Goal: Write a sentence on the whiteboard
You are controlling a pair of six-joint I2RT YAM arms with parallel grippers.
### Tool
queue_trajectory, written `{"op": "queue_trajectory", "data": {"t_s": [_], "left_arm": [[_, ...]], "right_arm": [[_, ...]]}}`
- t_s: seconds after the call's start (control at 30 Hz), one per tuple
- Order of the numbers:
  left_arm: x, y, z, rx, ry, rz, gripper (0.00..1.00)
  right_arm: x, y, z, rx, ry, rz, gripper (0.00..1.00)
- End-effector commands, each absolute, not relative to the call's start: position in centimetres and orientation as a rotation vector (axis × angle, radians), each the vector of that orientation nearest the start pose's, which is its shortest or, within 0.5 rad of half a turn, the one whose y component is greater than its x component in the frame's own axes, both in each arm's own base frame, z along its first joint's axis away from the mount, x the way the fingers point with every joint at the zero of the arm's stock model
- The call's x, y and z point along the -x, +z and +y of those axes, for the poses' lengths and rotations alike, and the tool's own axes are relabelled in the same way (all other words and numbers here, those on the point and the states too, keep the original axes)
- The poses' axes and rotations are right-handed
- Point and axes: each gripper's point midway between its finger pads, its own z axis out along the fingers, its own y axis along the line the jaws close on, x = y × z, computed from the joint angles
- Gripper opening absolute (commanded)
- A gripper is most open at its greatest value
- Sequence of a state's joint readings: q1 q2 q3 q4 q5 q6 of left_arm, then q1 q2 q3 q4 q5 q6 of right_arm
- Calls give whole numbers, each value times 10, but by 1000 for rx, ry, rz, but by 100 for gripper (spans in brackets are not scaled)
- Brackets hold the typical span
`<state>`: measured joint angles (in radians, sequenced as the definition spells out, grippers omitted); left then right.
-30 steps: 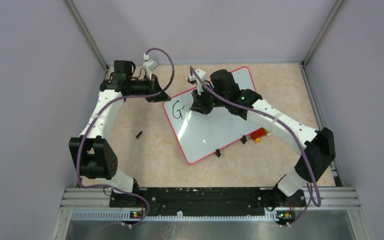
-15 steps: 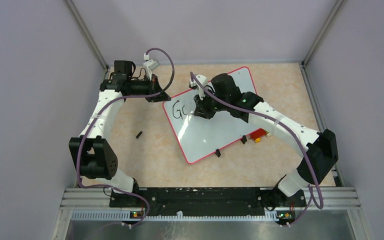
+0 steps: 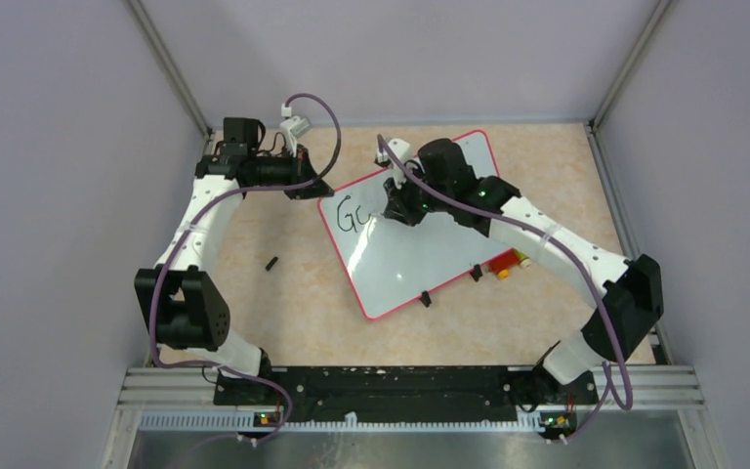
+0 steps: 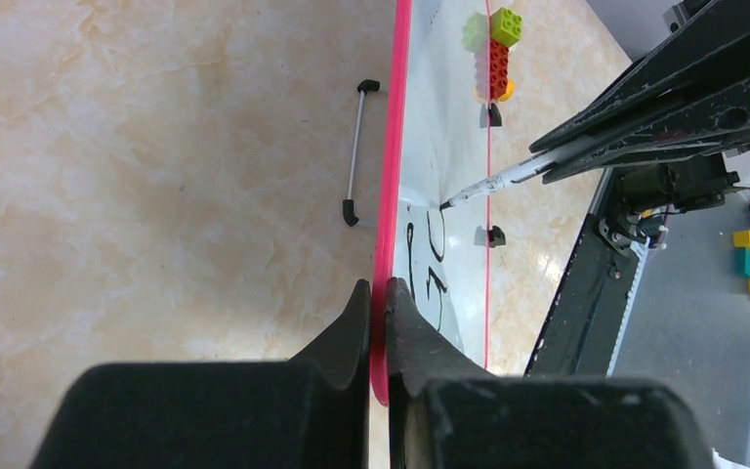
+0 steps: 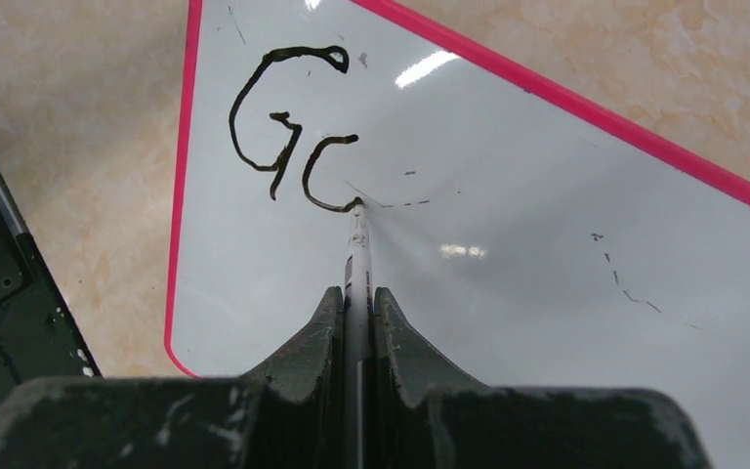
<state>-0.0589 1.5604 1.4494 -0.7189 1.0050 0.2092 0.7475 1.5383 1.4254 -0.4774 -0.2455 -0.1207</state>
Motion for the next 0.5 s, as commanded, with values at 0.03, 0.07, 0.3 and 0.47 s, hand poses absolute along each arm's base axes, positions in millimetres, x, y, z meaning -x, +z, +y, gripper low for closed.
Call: {"op": "queue_trajectory", "data": {"t_s": [0.03,0.07,0.3,0.47], "left_arm": [[-341,263,-175,-773,-1126,2009,0],[-341,263,-175,-774,-1126,2007,0],[-341,262,-176,-778,-1126,2007,0],[-341,262,-176,-779,-1124,2008,0]], "right_arm": [[-329,270,329,964,552,1852,0],[-329,270,329,965,554,1851,0],[-330,269,339,983,590,1852,0],[-325,268,347,1004,610,1844,0]]}}
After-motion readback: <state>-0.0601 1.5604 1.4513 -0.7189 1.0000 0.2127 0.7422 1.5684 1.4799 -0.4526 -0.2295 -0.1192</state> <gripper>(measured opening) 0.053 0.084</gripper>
